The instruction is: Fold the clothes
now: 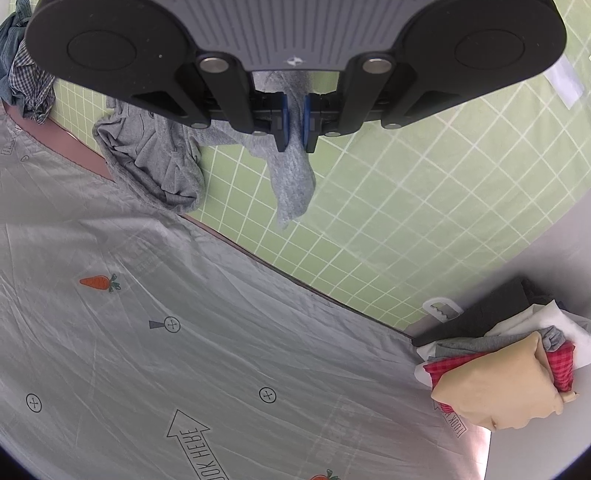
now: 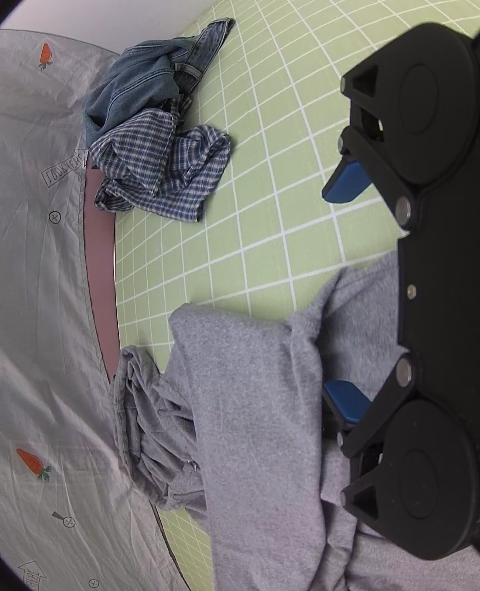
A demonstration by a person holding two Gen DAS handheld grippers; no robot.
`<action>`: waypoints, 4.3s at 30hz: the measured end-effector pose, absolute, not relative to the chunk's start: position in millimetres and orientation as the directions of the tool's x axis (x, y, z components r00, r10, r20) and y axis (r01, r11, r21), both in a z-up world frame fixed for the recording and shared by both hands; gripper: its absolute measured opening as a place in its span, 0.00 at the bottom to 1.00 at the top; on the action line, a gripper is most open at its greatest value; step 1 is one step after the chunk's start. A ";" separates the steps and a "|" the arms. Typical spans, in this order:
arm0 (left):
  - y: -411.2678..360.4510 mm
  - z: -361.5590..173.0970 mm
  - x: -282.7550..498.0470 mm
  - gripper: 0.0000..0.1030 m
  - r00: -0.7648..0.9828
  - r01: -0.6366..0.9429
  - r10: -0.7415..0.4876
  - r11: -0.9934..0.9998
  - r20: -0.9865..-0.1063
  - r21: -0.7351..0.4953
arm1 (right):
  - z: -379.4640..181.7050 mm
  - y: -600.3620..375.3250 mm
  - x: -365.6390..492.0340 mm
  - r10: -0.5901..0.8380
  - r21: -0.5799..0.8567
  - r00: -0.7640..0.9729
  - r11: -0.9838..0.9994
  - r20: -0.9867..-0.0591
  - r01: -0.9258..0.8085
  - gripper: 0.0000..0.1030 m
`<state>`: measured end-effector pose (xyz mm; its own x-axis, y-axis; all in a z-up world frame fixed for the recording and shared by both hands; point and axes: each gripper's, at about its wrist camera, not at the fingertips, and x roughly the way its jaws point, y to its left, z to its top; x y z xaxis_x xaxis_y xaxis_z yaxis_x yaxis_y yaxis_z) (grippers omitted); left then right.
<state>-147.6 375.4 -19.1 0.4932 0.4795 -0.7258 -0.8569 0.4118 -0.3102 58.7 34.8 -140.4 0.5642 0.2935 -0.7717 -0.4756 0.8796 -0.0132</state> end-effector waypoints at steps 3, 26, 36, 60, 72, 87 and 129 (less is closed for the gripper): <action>375.8 -19.2 -153.0 0.08 0.509 -0.848 0.467 0.418 -0.723 -0.327 | -139.7 51.5 44.6 0.327 0.007 0.557 0.866 -0.764 -0.499 1.00; 402.6 -46.3 -175.5 0.08 0.506 -0.851 0.418 0.382 -0.755 -0.360 | -163.3 63.4 55.5 0.215 -0.009 0.603 0.938 -0.768 -0.345 1.00; 402.9 -50.1 -176.6 0.08 0.497 -0.858 0.414 0.367 -0.763 -0.360 | -161.7 80.2 51.4 0.273 -0.041 0.590 0.886 -0.760 -0.462 1.00; 402.7 -57.5 -179.6 0.08 0.481 -0.865 0.410 0.363 -0.775 -0.346 | -175.9 62.8 71.6 0.188 -0.098 0.654 0.922 -0.733 -0.375 1.00; 397.3 -53.7 -179.9 0.08 0.491 -0.860 0.409 0.371 -0.769 -0.352 | -168.0 28.6 63.0 0.143 -0.088 0.631 0.943 -0.762 -0.320 1.00; 339.0 -32.6 -122.0 0.08 0.609 -0.757 0.314 0.503 -0.728 -0.416 | -158.6 -17.5 59.2 0.137 -0.049 0.646 0.964 -0.751 -0.260 1.00; 319.7 -122.1 -108.0 0.75 0.204 -0.870 0.354 0.494 -0.913 -0.003 | -142.1 151.8 44.0 0.433 0.067 0.462 0.782 -0.774 -0.619 0.78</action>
